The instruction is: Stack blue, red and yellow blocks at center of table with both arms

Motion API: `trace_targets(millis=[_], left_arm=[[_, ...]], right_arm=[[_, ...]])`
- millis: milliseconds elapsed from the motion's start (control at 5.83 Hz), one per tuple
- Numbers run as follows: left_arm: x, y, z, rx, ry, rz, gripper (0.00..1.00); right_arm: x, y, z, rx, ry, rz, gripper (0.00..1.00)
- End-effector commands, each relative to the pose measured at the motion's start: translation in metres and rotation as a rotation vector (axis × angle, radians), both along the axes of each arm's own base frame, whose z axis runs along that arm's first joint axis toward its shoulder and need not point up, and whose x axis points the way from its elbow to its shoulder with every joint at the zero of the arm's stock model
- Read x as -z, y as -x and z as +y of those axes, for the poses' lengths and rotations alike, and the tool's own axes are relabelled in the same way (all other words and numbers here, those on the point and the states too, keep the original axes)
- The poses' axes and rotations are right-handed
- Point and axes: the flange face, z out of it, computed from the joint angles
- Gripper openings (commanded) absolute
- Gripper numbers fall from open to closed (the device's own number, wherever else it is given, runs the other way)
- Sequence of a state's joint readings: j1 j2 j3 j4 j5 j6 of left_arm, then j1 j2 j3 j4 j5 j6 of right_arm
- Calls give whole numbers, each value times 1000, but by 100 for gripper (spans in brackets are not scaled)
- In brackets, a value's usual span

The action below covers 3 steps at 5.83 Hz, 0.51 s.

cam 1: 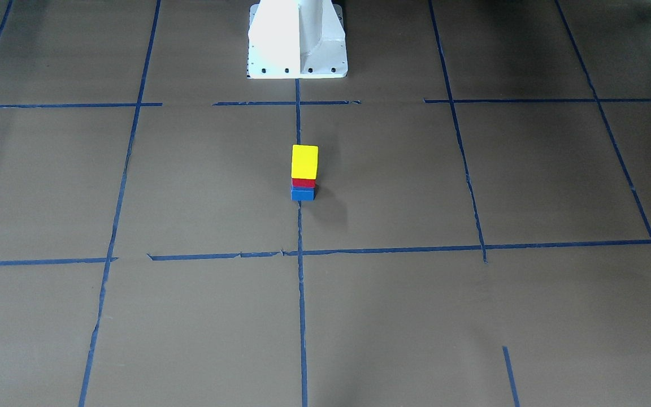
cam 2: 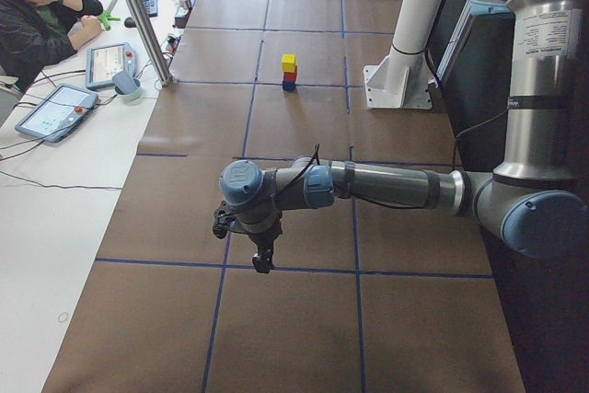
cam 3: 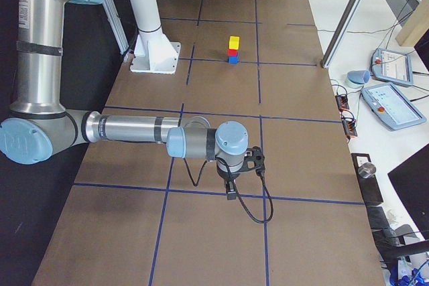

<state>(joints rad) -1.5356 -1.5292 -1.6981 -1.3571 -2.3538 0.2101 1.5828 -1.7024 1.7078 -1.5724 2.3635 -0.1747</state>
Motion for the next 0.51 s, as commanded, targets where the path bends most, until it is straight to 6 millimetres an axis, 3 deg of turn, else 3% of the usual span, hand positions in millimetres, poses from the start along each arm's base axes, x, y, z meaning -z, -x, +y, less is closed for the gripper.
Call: trace_targets(millis=[0, 172, 343], left_arm=[[-4, 0, 0, 0, 8, 1, 100], [2, 0, 0, 0, -4, -1, 100], [-10, -1, 1, -4, 18, -1, 100]], right_arm=[[-5, 1, 1, 2, 11, 6, 100], [-12, 3, 0, 5, 26, 6, 100], [-15, 2, 4, 8, 27, 22, 100]])
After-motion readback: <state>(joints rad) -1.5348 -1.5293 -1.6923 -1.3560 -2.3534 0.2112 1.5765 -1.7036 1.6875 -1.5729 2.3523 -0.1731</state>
